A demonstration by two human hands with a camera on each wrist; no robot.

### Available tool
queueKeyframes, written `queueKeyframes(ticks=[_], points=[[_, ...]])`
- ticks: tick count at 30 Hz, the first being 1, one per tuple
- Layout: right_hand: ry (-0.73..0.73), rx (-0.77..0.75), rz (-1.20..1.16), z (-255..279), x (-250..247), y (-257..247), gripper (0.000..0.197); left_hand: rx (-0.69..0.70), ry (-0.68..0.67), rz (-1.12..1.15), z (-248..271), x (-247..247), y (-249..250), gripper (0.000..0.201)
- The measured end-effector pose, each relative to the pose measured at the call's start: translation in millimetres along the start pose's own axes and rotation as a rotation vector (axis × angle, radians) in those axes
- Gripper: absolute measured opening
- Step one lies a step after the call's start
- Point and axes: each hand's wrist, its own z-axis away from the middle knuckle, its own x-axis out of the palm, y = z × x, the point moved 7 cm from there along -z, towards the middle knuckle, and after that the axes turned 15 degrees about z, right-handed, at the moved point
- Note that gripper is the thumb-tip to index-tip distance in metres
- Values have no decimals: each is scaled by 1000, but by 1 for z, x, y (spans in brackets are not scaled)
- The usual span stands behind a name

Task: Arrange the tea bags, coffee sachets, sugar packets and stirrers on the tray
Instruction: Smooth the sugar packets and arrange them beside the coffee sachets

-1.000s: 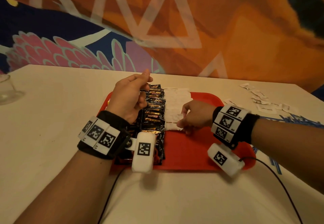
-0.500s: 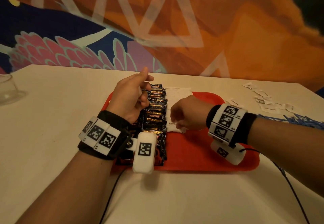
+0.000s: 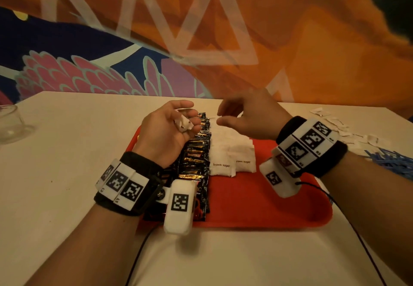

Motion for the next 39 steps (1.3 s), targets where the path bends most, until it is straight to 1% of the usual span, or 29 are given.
queueKeyframes(ticks=[2,6,9,11,13,14,16,19,20,22,24,28,31,34,35,37,38,39], points=[[61,9,-46,-1,-2,0,8,30,-3,-15,0,2,-1,35],[126,1,-170,1,1,-6,20,76,-30,-86,0,4,-2,36],[77,33,-323,2,14,-14,22,76,-70,-130,2,9,-5,36],[45,48,-400,1,23,-17,26,65,-127,-127,5,16,-8,39],[60,55,-428,0,27,-17,21,47,-173,-105,7,21,-10,39],[75,71,-465,0,27,-14,17,46,-181,-100,7,22,-10,36],[117,130,-578,0,27,-6,14,68,-161,-114,7,20,-10,31],[180,211,-728,0,29,7,18,165,-60,-186,4,12,-7,50],[182,225,-785,0,30,8,20,209,-46,-227,4,11,-5,49],[153,234,-901,-1,36,7,23,289,-44,-318,5,9,1,36],[120,229,-975,0,41,2,26,340,-39,-331,7,8,6,24],[65,211,-984,5,46,-10,30,390,5,-330,4,3,10,2],[43,221,-963,6,43,-10,41,398,11,-392,1,1,11,10],[-3,216,-1006,6,41,-6,51,389,-24,-500,0,4,10,17],[-12,201,-1006,6,40,-6,49,387,-35,-526,0,5,8,18],[31,167,-968,5,35,-6,33,375,-53,-505,1,7,7,11],[72,161,-950,5,33,-5,24,363,-55,-481,2,8,7,15],[107,162,-943,5,32,-3,19,351,-60,-468,3,9,6,25]])
